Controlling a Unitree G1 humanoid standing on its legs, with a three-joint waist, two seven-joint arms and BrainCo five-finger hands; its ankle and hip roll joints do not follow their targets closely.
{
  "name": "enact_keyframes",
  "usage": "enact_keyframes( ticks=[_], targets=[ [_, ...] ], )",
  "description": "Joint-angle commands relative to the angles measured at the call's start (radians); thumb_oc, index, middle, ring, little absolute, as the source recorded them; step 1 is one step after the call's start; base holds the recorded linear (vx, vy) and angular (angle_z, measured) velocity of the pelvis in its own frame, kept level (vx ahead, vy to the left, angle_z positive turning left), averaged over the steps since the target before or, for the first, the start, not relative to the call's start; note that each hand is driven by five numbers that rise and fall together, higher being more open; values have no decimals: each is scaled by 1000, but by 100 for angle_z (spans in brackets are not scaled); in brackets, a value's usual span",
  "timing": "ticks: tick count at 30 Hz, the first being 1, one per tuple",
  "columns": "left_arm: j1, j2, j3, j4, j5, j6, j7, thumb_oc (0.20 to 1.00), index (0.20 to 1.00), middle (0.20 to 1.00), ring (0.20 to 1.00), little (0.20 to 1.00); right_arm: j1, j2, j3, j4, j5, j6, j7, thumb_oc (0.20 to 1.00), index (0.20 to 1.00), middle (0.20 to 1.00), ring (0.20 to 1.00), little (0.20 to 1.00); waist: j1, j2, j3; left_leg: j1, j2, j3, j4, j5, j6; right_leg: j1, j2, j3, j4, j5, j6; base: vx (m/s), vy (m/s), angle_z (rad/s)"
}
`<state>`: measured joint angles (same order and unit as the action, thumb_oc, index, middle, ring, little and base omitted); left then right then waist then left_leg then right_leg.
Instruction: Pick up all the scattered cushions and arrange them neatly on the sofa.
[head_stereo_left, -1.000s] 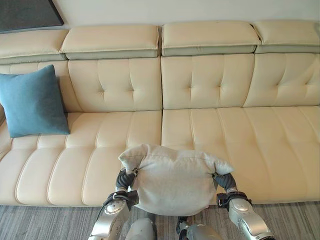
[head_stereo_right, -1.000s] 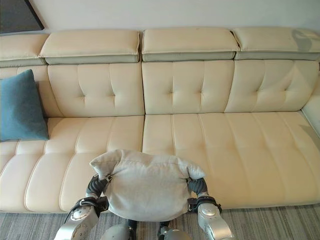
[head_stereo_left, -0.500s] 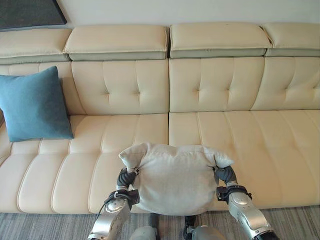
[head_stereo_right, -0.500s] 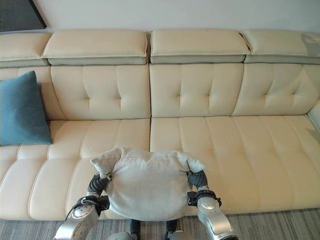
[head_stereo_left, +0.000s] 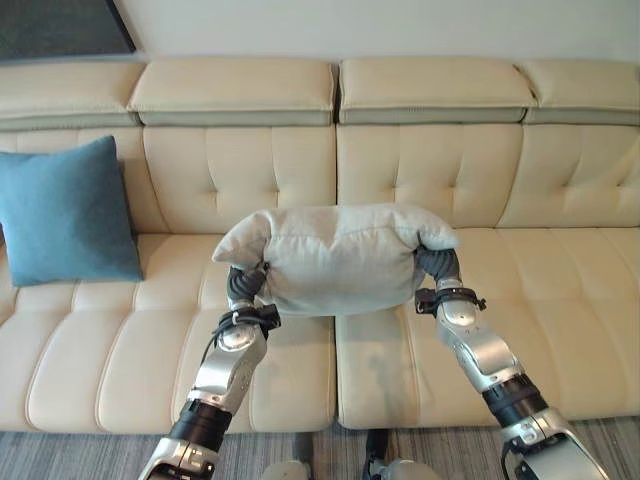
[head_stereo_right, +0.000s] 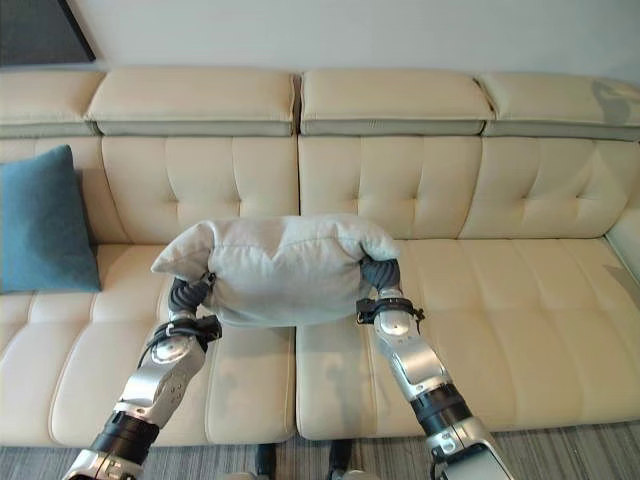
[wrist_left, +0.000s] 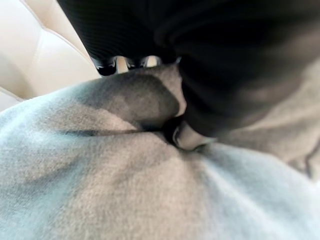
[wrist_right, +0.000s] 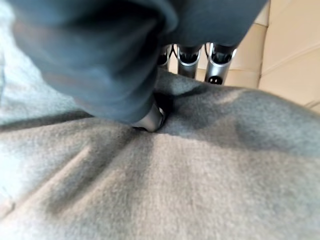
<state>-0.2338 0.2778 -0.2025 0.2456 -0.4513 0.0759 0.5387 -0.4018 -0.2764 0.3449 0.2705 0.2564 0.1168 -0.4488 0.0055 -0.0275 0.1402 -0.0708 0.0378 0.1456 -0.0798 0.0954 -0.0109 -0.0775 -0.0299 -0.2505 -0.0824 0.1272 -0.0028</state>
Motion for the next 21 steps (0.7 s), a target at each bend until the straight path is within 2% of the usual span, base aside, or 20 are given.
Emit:
enact_keyframes(
  ticks=[1, 3, 6, 10, 11, 12, 13, 14, 15, 16, 17, 18, 21],
  targets=[
    [-232, 4, -109, 14, 50, -103, -4, 200, 200, 200, 200, 200, -178, 82, 48, 1, 7, -80, -1, 200, 200, 200, 200, 200, 7, -35, 27, -14, 1, -9, -7, -79, -46, 51, -55, 10, -5, -166, 105, -41, 22, 3],
    [-349, 35, -125, 111, 71, -110, 25, 200, 200, 200, 200, 200, -263, 88, 61, 94, 29, -93, -34, 200, 200, 200, 200, 200, 8, -37, 57, -86, 4, -16, -7, -55, -53, -23, -52, 9, -5, -141, 107, -63, 22, 4],
    [-409, 39, -134, 185, 72, -112, 40, 200, 200, 200, 200, 200, -299, 100, 63, 150, 37, -97, -52, 200, 200, 200, 200, 200, 9, -39, 65, -123, 5, -19, -7, -44, -59, -62, -50, 9, -5, -131, 107, 0, 29, 4],
    [-504, 29, -167, 382, 83, -93, 56, 209, 209, 209, 209, 209, -367, 116, 82, 339, 8, -72, -78, 200, 200, 200, 200, 200, 7, -39, 88, -172, 5, -18, -7, -30, -67, -108, -51, 7, -5, -117, 113, 9, 17, 1],
    [-537, 30, -177, 434, 80, -95, 50, 693, 693, 693, 693, 693, -397, 115, 83, 389, 0, -70, -83, 200, 200, 200, 200, 200, 6, -40, 88, -183, 5, -19, -7, -26, -68, -118, -51, 7, -5, -114, 115, 23, 34, 2],
    [-573, 34, -197, 509, 84, -88, 40, 1000, 1000, 1000, 1000, 1000, -430, 111, 90, 459, -16, -58, -83, 460, 460, 460, 460, 460, 5, -41, 90, -186, 5, -17, -7, -24, -69, -120, -52, 7, -5, -115, 117, 0, 0, 0],
    [-615, 40, -215, 570, 80, -82, 28, 1000, 1000, 1000, 1000, 1000, -465, 107, 101, 532, -20, -49, -82, 1000, 1000, 1000, 1000, 1000, 5, -43, 90, -187, 6, -17, -7, -24, -69, -121, -52, 6, -5, -115, 118, 25, 31, 1],
    [-657, 43, -227, 648, 66, -78, 11, 1000, 1000, 1000, 1000, 1000, -511, 96, 109, 604, -26, -39, -68, 1000, 1000, 1000, 1000, 1000, 4, -44, 92, -186, 6, -16, -7, -23, -70, -120, -53, 7, -5, -114, 121, 9, 30, 2],
    [-757, 82, -252, 740, 47, -78, -23, 1000, 1000, 1000, 1000, 1000, -598, 62, 134, 709, -39, -25, -34, 1000, 1000, 1000, 1000, 1000, 4, -44, 95, -185, 5, -18, -7, -21, -70, -121, -55, 8, -5, -112, 126, 0, 0, 0],
    [-762, 82, -252, 743, 46, -80, -24, 1000, 1000, 1000, 1000, 1000, -603, 62, 133, 712, -38, -27, -33, 1000, 1000, 1000, 1000, 1000, 5, -44, 98, -184, 5, -18, -7, -21, -70, -120, -55, 8, -5, -112, 126, 0, 0, 0],
    [-826, 130, -247, 805, -10, -89, -77, 1000, 1000, 1000, 1000, 1000, -690, -10, 161, 801, -79, -9, -2, 1000, 1000, 1000, 1000, 1000, 5, -42, 95, -180, 1, -19, -7, -22, -70, -119, -57, 8, -5, -107, 130, 0, 0, 0],
    [-829, 131, -247, 807, -11, -90, -78, 1000, 1000, 1000, 1000, 1000, -693, -10, 161, 803, -79, -10, -2, 1000, 1000, 1000, 1000, 1000, 5, -42, 97, -180, 1, -19, -7, -22, -70, -118, -57, 8, -5, -107, 130, 0, 0, 0],
    [-855, 207, -183, 845, -154, -110, -118, 1000, 1000, 1000, 1000, 1000, -737, -115, 115, 855, 9, 0, 25, 1000, 1000, 1000, 1000, 1000, 8, -38, 95, -165, -1, -20, -7, -30, -68, -107, -60, 6, -5, -107, 135, 5, 11, 1]
  ],
)
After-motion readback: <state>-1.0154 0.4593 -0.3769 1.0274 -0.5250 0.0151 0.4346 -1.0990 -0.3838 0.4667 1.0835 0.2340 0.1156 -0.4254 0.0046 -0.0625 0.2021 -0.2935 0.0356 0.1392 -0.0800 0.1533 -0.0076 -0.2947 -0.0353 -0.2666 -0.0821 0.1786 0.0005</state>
